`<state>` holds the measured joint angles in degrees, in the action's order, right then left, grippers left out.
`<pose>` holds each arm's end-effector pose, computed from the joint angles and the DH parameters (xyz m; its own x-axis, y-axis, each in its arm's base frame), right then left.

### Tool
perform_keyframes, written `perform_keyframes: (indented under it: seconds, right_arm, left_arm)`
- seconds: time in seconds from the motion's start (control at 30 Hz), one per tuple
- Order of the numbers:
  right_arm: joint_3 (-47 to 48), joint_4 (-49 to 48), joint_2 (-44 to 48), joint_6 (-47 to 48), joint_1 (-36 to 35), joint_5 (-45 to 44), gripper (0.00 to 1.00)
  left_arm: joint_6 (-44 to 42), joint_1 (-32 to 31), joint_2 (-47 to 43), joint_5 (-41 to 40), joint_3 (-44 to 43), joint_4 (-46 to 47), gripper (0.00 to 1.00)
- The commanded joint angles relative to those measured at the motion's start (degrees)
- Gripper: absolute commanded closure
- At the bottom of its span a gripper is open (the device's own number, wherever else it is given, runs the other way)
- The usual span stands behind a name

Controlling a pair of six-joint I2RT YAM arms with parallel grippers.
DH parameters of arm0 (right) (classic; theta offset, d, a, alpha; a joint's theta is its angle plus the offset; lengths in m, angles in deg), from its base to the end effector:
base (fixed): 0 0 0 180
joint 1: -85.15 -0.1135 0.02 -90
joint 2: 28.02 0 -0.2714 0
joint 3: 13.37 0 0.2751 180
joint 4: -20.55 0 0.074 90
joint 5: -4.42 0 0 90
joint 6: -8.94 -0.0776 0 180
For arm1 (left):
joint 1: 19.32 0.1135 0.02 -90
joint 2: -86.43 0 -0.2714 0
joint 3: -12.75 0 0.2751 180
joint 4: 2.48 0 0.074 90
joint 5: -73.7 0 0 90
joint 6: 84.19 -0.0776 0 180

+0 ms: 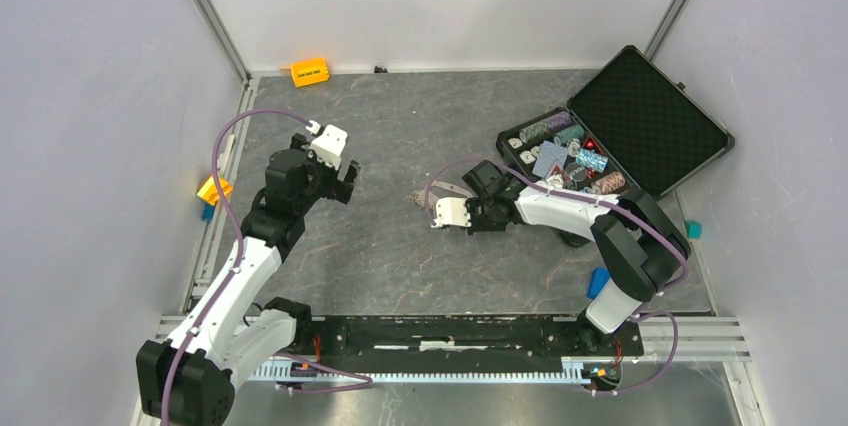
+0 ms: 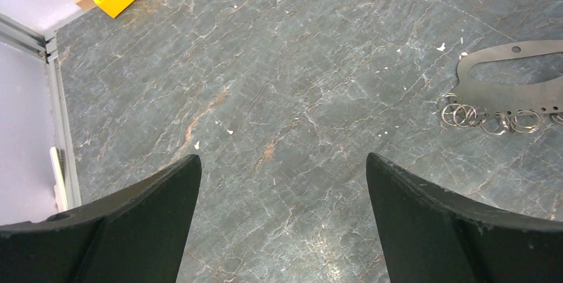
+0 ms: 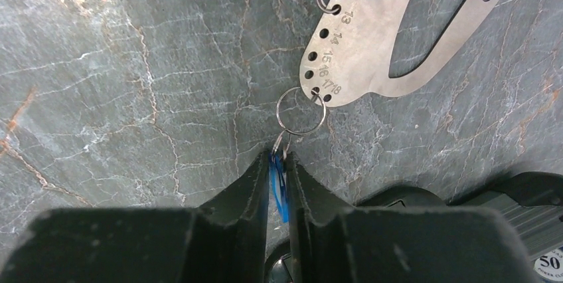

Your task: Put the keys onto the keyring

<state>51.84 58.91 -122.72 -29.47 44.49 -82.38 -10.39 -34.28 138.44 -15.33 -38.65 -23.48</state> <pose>0.2542 0.2240 0.1083 0.0858 -0.9577 -0.2748 -0.9646 -0.0108 -0.2633 0.2595 -0.0707 0.2686 -0.2654 0.3597 -0.8945 0.3617 0.8972 0.2534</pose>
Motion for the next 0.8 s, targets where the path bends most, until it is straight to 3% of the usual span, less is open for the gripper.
perform_keyframes:
  seconds: [0.0, 0.5, 0.77]
  right_arm:
    - [-1.0, 2.1, 0.7, -1.5, 0.1, -0.5, 0.78]
    - [-3.7, 3.5, 5.1, -3.6, 0.2, -1.3, 0.57]
    - [-7.4, 1.0, 14.7, -6.1, 1.8, -1.3, 0.22]
  left_arm:
    - [1.9, 0.3, 0.1, 2.3, -1.9, 2.3, 0.00]
    - [1.2, 0.2, -1.1, 3.5, -1.6, 2.4, 0.00]
    - [1.9, 0.3, -0.6, 3.1, -0.8, 4.5, 0.00]
